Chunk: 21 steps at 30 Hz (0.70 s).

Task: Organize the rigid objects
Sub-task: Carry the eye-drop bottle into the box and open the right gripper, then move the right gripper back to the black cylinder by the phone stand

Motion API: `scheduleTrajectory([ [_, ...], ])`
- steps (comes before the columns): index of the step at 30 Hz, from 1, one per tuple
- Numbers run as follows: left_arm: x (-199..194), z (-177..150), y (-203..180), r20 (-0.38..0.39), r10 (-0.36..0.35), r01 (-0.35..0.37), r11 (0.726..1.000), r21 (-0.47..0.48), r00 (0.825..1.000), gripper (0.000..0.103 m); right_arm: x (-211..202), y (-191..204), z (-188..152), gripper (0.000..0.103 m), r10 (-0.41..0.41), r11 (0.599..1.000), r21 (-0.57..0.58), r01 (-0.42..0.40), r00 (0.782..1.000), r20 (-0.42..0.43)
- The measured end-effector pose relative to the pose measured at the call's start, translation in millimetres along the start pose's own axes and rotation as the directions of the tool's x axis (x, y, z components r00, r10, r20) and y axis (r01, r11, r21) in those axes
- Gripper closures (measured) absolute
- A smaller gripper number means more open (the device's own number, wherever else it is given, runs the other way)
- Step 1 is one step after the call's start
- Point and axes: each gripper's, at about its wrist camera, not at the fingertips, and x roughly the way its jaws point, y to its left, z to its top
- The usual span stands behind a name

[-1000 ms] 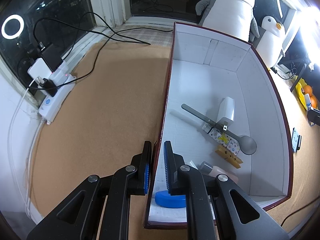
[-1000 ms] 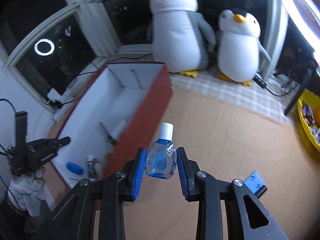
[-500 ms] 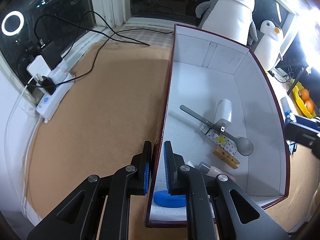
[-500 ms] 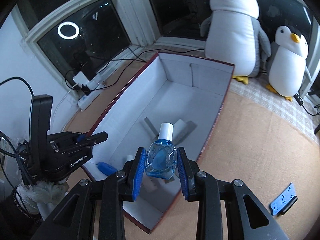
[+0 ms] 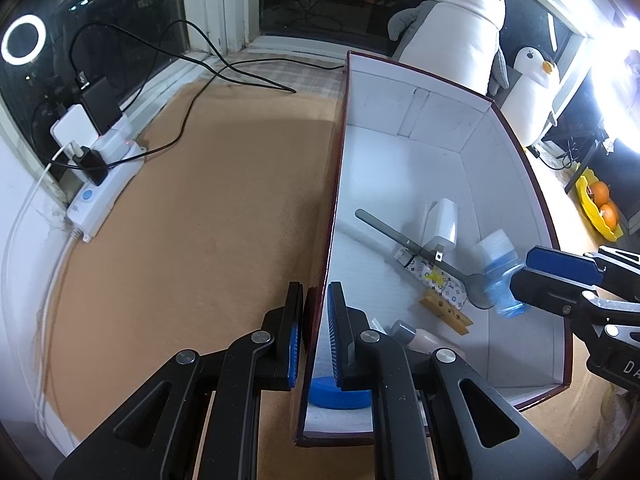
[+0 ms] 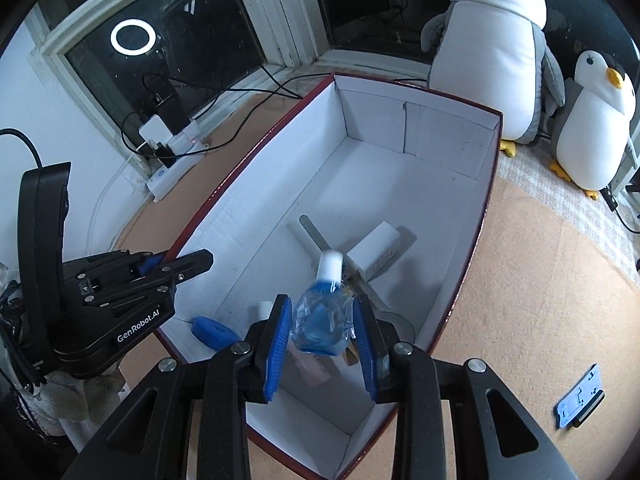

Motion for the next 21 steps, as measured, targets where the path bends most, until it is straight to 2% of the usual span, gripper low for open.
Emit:
scheduleTrajectory([
  [4, -1.4, -1.6, 1.3, 0.002, -0.005, 0.005, 1.0, 0.001, 1.0, 0.092, -4.5, 2.1, 1.2, 0.066, -0.002, 1.0, 0.004, 0.002, 1.0, 0.013],
  [21, -4.1, -2.2, 0.4, 0.006, -0.007, 0.007, 1.0, 0.006, 1.0, 0.092, -19.9, 0.8, -1.5, 0.059, -0.015, 1.0, 0.024, 0.014, 0.999, 0.046],
])
